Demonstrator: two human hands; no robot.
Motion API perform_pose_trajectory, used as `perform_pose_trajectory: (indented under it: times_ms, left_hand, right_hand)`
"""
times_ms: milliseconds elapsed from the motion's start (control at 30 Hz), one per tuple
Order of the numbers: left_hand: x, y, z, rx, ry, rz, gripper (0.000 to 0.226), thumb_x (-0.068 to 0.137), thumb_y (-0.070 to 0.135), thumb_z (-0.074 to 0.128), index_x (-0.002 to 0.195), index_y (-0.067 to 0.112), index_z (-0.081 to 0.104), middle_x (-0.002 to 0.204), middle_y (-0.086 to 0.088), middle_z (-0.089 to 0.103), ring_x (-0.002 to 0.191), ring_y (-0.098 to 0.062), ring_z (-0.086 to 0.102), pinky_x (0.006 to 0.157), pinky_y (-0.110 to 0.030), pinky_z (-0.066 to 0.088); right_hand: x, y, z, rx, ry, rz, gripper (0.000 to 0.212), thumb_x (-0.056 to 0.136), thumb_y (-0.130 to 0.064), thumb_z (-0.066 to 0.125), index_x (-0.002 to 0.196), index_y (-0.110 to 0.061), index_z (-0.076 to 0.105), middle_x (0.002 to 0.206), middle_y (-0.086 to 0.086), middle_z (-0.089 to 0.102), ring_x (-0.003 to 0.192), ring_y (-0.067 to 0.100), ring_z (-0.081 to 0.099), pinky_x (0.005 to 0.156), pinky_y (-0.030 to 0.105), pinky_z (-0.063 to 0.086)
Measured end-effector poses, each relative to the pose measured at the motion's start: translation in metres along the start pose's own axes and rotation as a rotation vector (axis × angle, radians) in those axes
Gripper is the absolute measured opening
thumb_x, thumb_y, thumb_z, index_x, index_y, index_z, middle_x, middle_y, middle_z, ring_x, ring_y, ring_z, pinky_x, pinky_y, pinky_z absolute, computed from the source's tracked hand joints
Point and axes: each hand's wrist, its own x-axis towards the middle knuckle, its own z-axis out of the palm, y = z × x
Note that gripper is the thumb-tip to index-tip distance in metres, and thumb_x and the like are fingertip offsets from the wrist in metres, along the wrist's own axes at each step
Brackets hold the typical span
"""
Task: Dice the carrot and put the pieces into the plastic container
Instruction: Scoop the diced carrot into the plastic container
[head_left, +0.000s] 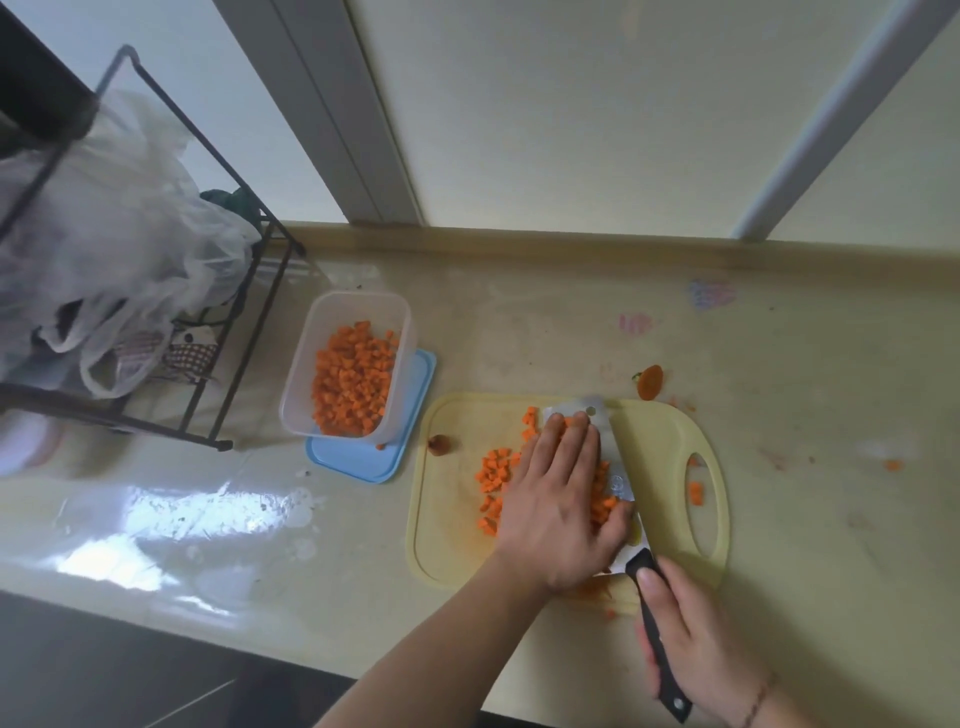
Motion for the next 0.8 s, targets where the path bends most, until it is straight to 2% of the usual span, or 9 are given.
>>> perform_pose_trajectory:
  times_ms: [233, 533, 667, 800]
  left_hand:
    - [0.003, 0.015, 0.004, 0.051, -0.032, -0.03, 0.077, 0.092, 0.059, 0.046, 0.15, 0.008, 0.048, 0.161, -0.006, 0.038, 0.153, -0.026, 0.025, 0.122, -0.046, 0.029]
    - [0.019, 0.025, -0.006, 0.044, -0.006, -0.041, 0.077, 0.092, 0.058, 0.048, 0.15, 0.007, 0.048, 0.16, -0.007, 0.039, 0.153, -0.026, 0.025, 0.125, -0.041, 0.021]
    - [0.02, 0.027, -0.007, 0.039, -0.022, -0.058, 0.077, 0.091, 0.057, 0.049, 0.15, 0.008, 0.047, 0.161, -0.008, 0.039, 0.153, -0.027, 0.024, 0.125, -0.042, 0.021]
    - [0.024, 0.029, -0.022, 0.037, -0.006, -0.103, 0.077, 0.091, 0.057, 0.048, 0.152, 0.009, 0.045, 0.162, -0.007, 0.037, 0.155, -0.026, 0.021, 0.125, -0.042, 0.013]
  right_hand:
    - [0.0, 0.006, -0.015, -0.008, -0.011, 0.009, 0.033, 0.101, -0.029, 0.035, 0.083, -0.005, 0.048, 0.047, 0.015, 0.057, 0.034, 0.032, 0.056, 0.042, 0.028, 0.044]
    - [0.003, -0.003, -0.033, 0.029, -0.039, 0.027, 0.029, 0.101, -0.029, 0.034, 0.092, -0.006, 0.05, 0.051, 0.018, 0.058, 0.036, 0.036, 0.056, 0.038, 0.025, 0.039]
    - [0.004, -0.006, -0.038, 0.015, -0.063, 0.025, 0.028, 0.102, -0.026, 0.034, 0.092, -0.004, 0.05, 0.05, 0.017, 0.058, 0.036, 0.035, 0.056, 0.038, 0.024, 0.038]
    - [0.003, -0.021, -0.042, 0.018, -0.088, 0.002, 0.031, 0.1, -0.028, 0.035, 0.086, -0.004, 0.048, 0.048, 0.018, 0.056, 0.035, 0.037, 0.055, 0.039, 0.025, 0.038]
